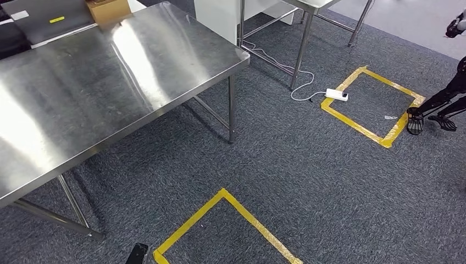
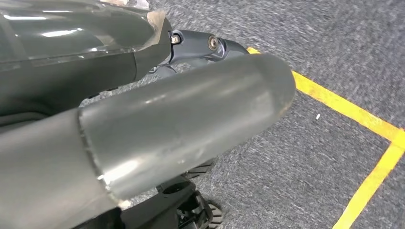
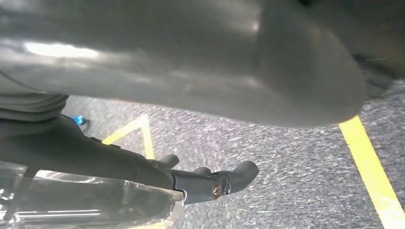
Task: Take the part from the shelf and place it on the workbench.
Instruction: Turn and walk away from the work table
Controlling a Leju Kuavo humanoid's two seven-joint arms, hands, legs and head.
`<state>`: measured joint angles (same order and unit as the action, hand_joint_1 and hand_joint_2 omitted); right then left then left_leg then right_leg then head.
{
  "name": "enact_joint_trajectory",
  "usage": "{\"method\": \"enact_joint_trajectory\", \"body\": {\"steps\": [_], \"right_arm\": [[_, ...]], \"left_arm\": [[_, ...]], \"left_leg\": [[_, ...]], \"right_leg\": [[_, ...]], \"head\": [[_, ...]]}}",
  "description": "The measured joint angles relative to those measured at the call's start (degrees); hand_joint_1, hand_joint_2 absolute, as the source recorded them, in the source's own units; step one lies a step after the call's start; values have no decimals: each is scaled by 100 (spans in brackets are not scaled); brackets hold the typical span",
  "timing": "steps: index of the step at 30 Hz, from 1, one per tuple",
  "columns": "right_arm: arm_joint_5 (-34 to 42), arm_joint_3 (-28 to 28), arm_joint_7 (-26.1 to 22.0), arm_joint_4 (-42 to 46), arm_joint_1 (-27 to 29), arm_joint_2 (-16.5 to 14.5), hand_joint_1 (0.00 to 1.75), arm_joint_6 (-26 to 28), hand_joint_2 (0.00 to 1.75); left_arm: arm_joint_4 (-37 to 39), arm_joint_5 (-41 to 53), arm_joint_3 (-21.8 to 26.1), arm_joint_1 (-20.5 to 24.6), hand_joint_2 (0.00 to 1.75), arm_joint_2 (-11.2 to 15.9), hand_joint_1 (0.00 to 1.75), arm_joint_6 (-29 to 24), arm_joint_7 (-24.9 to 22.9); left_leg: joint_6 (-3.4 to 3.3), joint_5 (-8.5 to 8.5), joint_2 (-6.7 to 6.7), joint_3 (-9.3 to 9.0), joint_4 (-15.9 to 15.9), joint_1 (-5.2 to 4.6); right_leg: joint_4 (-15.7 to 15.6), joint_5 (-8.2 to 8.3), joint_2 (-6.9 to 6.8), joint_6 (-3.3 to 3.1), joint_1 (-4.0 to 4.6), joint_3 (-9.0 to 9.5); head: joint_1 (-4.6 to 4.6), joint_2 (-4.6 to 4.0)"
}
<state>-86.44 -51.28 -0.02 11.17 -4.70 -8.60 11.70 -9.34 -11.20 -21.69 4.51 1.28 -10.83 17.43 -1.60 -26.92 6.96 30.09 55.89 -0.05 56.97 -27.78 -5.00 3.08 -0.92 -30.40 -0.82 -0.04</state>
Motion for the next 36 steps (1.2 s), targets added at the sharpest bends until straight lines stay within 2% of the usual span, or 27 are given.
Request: {"method": "enact_joint_trajectory", "body": {"steps": [2, 3, 5, 6, 7, 8, 9, 10, 11, 12, 13, 15, 16, 18, 19, 20, 22, 24, 25, 26, 27, 28, 30, 31, 33, 34, 36], "right_arm": [[-6, -1, 0, 0, 7, -1, 0, -16, 0], [-9, -2, 2, 1, 22, 1, 0, -22, 0], [-17, -4, 5, 2, 35, 8, 0, -29, 0], [-22, -5, 7, 2, 31, 9, 0, -31, 0], [-27, -6, 7, 2, 24, 9, 0, -33, 0], [-30, -6, 6, 2, 20, 8, 0, -34, 0], [-32, -6, 6, 1, 26, 8, 0, -35, 0], [-33, -7, 6, 1, 35, 9, 0, -36, 0], [-34, -7, 6, 1, 43, 10, 0, -37, 0], [-36, -8, 6, 0, 47, 11, 0, -38, 0], [-39, -8, 6, 0, 45, 6, 0, -42, 0], [-47, -8, 6, 0, 30, -2, 0, -51, 0], [-50, -8, 6, 0, 27, -5, 0, -55, 0], [-55, -8, 6, 0, 36, -3, 0, -57, 0], [-56, -8, 6, 0, 41, -1, 0, -57, 0], [-57, -8, 5, 0, 41, 2, 0, -57, 0], [-62, -8, 1, 0, 28, 6, 0, -57, 0], [-70, -8, -3, 0, 24, 7, 0, -57, 0], [-73, -8, -3, 0, 29, 8, 0, -57, 0], [-74, -8, -3, 0, 36, 9, 0, -57, 0], [-74, -8, -3, 0, 40, 13, 0, -57, 0], [-74, -8, -3, 0, 37, 16, 0, -57, 0], [-74, -8, -3, 0, 15, 21, 0, -57, 0], [-74, -8, -4, 0, 11, 22, 0, -56, 0], [-71, -8, -5, 0, 20, 29, 0, -56, 0], [-68, -8, -5, 1, 31, 32, 0, -55, 0], [-61, -8, -5, 1, 29, 33, 0, -55, 0]], "left_arm": [[-1, -9, 1, 3, 0, 1, 0, -3, 2], [-3, -13, 1, 8, 0, 2, 0, -3, 3], [-6, -16, 1, -2, 0, 0, 0, -2, 9], [-5, -18, 0, -21, 0, 0, 0, -1, 10], [-3, -19, -1, -45, 0, -3, 0, 0, 12], [-2, -21, -1, -67, 0, -4, 0, 1, 12], [0, -21, -1, -79, 0, -4, 0, 1, 12], [1, -21, 0, -84, 0, -4, 0, 1, 12], [1, -21, 1, -85, 0, -4, 0, 1, 12], [1, -22, 1, -84, 0, -3, 0, 1, 12], [3, -25, 1, -85, 0, -1, 0, 1, 12], [6, -32, 1, -88, 0, 4, 0, 1, 12], [8, -38, 1, -89, 0, 6, 0, 1, 12], [7, -47, 1, -84, 0, 4, 0, -2, 13], [6, -50, 1, -81, 0, 1, 0, -4, 14], [5, -51, 2, -79, 0, -2, 0, -5, 15], [6, -55, 4, -84, 0, 0, 0, -8, 18], [7, -56, 5, -89, 0, 4, 0, -9, 19], [7, -55, 5, -88, 0, 3, 0, -9, 19], [7, -55, 5, -85, 0, -1, 0, -9, 19], [6, -53, 5, -81, 0, -5, 0, -9, 19], [5, -51, 5, -75, 0, -8, 0, -10, 19], [5, -46, 5, -63, 0, -8, 0, -11, 19], [5, -45, 5, -58, 0, -5, 0, -12, 18], [3, -45, 5, -44, 0, -4, 0, -14, 17], [2, -45, 5, -36, 0, -2, 0, -15, 16], [-1, -45, 3, -31, 0, -2, 0, -16, 16]], "left_leg": [[51, -13, 127, 8, 34, 0], [85, -53, 73, 13, 68, 21], [144, -310, -254, 129, 375, 65], [162, -519, -466, 266, 701, 78], [162, -729, -591, 438, 1098, 81], [159, -883, -652, 606, 1472, 81], [153, -939, -680, 716, 1712, 82], [141, -880, -695, 733, 1750, 82], [123, -715, -716, 642, 1561, 83], [100, -489, -791, 465, 1197, 87], [73, -292, -947, 276, 803, 92], [42, -110, -1199, 23, 247, 103], [35, -114, -1239, -2, 164, 97], [-2, -95, -1108, -1, 107, 86], [-34, -69, -1035, -5, 73, 87], [-72, -44, -950, -11, 37, 92], [-115, -24, -768, -8, 6, 81], [-124, -23, -580, 12, 9, 64], [-123, -23, -491, 18, 10, 60], [-119, -24, -408, 19, 12, 59], [-112, -27, -330, 15, 15, 59], [-96, -34, -262, 9, 22, 53], [-39, -60, -149, 6, 53, 19], [-9, -68, -94, 5, 66, 3], [43, -83, -8, 2, 81, 12], [70, -126, -54, 9, 119, 32], [120, -401, -339, 153, 485, 72]], "right_leg": [[-41, 30, 105, -73, 5, -18], [-47, 44, 174, -109, -8, -29], [-60, 84, 307, -209, -41, -33], [-61, 103, 376, -246, -45, -39], [-60, 117, 449, -277, -34, -53], [-59, 128, 530, -295, -22, -63], [-57, 134, 613, -305, -12, -68], [-56, 141, 695, -312, -4, -66], [-54, 145, 776, -314, 0, -58], [-53, 149, 859, -312, 0, -49], [-48, 153, 931, -303, 4, -44], [-26, 175, 1067, -264, 23, -86], [-20, 196, 1131, -230, 24, -127], [-5, 231, 1215, -156, 20, -226], [50, 211, 1138, -138, 22, -284], [208, 129, 994, -140, 30, -386], [852, -178, 673, -173, 32, -718], [1542, -442, 577, -170, 19, -1037], [1635, -457, 560, -139, 10, -1052], [1513, -396, 536, -98, 4, -952], [1179, -276, 479, -53, -1, -735], [740, -153, 340, -23, -3, -465], [111, 2, 124, -43, 28, -98], [-2, 25, 86, -80, 46, -46], [-22, 61, 226, -154, 44, -76], [-30, 74, 285, -181, 32, -79], [-45, 108, 403, -262, 0, -64]], "head": [[-35, 0], [-50, 0], [-60, 0], [-66, 0], [-69, 0], [-70, 0], [-70, 0], [-70, 0], [-71, 0], [-72, 0], [-71, 0], [-68, 0], [-66, 0], [-66, 0], [-62, 0], [-50, 0], [-22, 0], [-7, 0], [-6, 0], [-4, 0], [-4, 0], [-3, 0], [-11, 0], [-19, 0], [-34, 0], [-35, 0], [-47, 0]]}}
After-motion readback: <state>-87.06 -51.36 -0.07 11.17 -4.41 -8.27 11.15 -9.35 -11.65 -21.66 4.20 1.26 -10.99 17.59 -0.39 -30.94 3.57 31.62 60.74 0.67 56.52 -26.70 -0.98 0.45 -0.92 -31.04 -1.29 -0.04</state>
